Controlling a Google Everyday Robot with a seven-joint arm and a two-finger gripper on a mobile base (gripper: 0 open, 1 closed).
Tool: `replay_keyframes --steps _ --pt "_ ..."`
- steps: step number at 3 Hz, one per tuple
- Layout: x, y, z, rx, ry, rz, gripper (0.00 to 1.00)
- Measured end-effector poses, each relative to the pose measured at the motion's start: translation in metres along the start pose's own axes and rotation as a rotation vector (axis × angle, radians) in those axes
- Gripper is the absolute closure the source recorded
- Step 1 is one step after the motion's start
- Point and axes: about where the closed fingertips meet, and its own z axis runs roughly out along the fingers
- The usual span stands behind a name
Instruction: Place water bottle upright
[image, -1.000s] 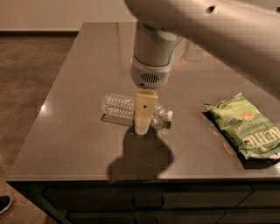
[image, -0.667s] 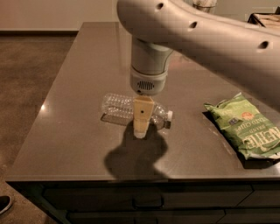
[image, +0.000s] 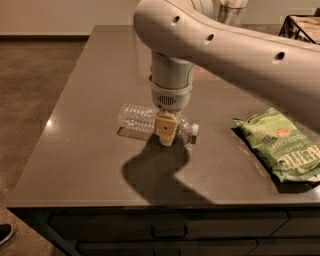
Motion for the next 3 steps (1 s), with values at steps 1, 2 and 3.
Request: replay_keyframes --steps 1,2,3 --pt "0.001 -0.003 -0.009 -0.013 -0.029 -0.033 0.64" --pt "-0.009 -0.008 -0.031 0.019 -0.083 -0.179 0.88" --pt "-0.021 -0.024 -0.052 0.097 -0.115 -0.352 1.00"
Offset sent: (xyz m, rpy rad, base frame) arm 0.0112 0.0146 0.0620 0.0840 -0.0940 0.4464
